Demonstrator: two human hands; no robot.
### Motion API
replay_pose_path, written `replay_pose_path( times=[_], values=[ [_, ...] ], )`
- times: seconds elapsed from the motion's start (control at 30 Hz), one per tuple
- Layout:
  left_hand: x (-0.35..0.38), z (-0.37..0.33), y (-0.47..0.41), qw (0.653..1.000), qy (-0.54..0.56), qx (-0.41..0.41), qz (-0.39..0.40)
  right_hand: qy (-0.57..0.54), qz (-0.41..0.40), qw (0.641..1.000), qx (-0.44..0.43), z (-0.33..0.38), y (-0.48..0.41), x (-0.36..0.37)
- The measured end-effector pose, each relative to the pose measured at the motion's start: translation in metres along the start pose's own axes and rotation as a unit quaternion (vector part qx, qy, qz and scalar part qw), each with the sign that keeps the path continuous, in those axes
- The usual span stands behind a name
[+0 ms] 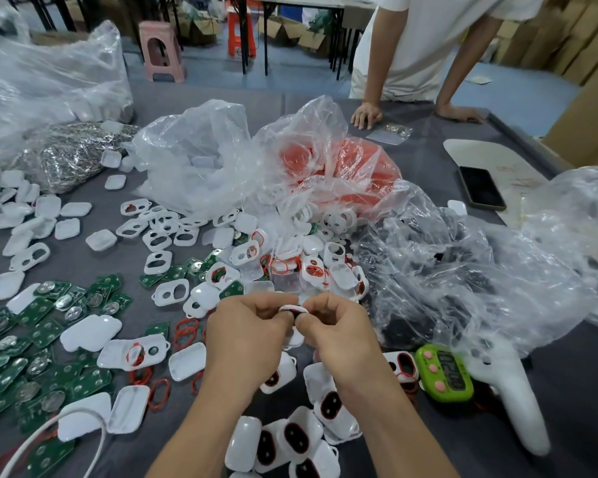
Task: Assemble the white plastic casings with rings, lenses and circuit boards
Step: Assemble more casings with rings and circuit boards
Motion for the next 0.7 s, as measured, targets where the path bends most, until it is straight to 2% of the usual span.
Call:
replay_pose_path(
  times=[0.1, 0.2, 0.37, 0.47, 0.6, 0.7],
  values=[
    [0.0, -0.003, -0.003, 0.998, -0.057, -0.016, 0.017, 0.018, 0.003, 1.0, -0.005, 0.0, 0.0, 0.0],
    [0.001, -0.005, -0.004, 0.997, -0.068, -0.02, 0.039, 0.033, 0.0, 0.999, -0.005, -0.002, 0.0, -0.001],
    [-0.002, -0.007, -0.003, 0.995, -0.101, -0.002, -0.014, 0.096, -0.019, 0.995, -0.014, -0.001, -0.003, -0.001],
    [-0.001, -0.006, -0.004, 0.997, -0.074, 0.015, -0.025, 0.083, -0.018, 0.996, -0.02, 0.0, -0.007, 0.0],
    [0.004, -0.003, -0.005, 0.998, -0.05, 0.03, 0.016, 0.066, -0.036, 0.996, -0.044, 0.002, -0.012, -0.006],
    [0.001, -0.006, -0.003, 0.995, -0.065, 0.076, -0.016, 0.06, -0.031, 0.995, -0.071, 0.006, -0.018, -0.006]
  ],
)
Point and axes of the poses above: each hand's wrist, its own y-axis away from the middle knuckle, its own x-axis out of the palm, z = x × y, the point moved 8 cm from there along -y, towards the middle knuckle, and after that the axes turned 12 degrees about z, right-handed, at the moved point
